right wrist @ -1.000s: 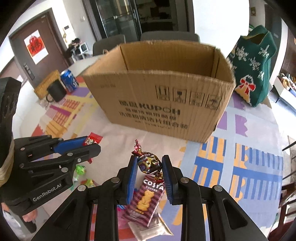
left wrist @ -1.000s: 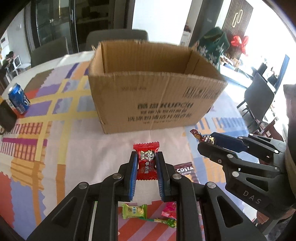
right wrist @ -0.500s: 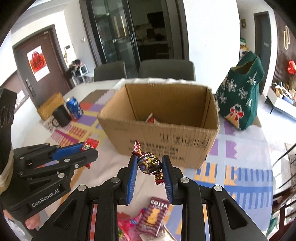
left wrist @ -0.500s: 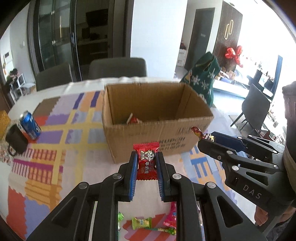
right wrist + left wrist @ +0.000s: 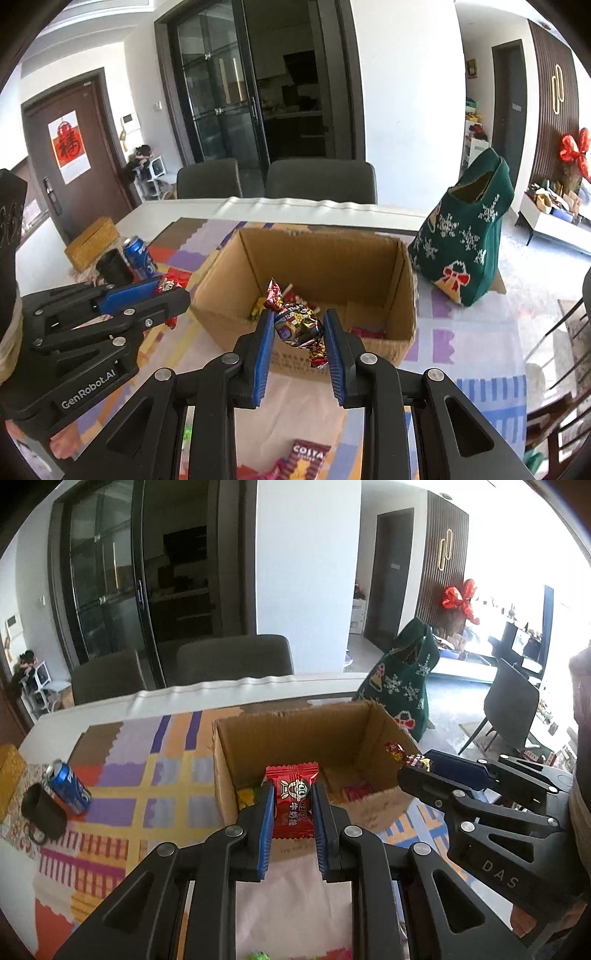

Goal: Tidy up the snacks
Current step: 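Carry the red candy and wrapped sweet over the box and open both tools, then withdraw both tools from the box back toward the snacks on the table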

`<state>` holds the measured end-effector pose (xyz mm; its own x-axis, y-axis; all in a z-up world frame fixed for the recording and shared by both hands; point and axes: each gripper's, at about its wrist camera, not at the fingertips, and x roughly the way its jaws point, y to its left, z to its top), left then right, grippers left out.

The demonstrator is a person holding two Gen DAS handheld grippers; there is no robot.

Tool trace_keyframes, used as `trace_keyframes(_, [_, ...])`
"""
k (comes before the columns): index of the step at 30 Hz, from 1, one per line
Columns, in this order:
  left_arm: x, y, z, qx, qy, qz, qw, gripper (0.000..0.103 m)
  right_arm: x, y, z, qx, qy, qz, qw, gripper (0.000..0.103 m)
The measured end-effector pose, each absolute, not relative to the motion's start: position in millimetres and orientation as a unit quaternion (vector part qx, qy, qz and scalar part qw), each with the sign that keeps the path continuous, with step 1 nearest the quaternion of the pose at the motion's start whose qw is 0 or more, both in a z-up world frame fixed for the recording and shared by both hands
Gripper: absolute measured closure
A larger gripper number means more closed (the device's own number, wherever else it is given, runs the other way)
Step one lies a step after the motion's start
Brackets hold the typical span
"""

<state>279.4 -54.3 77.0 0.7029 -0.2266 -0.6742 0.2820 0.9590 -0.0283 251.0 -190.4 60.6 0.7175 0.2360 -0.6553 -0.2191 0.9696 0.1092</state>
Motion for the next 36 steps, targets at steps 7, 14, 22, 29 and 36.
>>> trace_keyframes(7, [308.1,-57.2,73.8,0.047,0.364,-0.136,0.92,0.083,274.9,-189.6,60.5,0.006,0.36,0.113,0.926,0.075])
trace_keyframes(14, [333.5,-60.2,65.0,0.039,0.382,-0.142,0.912,0.082,300.8,-192.1,54.5,0.006,0.37,0.103,0.923,0.075])
trace_keyframes(22, [326.0,-52.7,66.9,0.046,0.353,-0.107,0.928,0.036,309.2,-198.6,51.3,0.005,0.373,0.071,0.925,0.053])
trace_keyframes(29, [290.6,-33.1,65.1,0.022,0.337,-0.084,0.938,0.019,281.6,-199.2,49.8,-0.001,0.363,0.06,0.93,0.039])
trace_keyframes(36, [255.3,-14.6,59.1,0.005,0.339,-0.074,0.938,0.006,247.8,-194.8,46.8,-0.001,0.356,0.054,0.933,0.032])
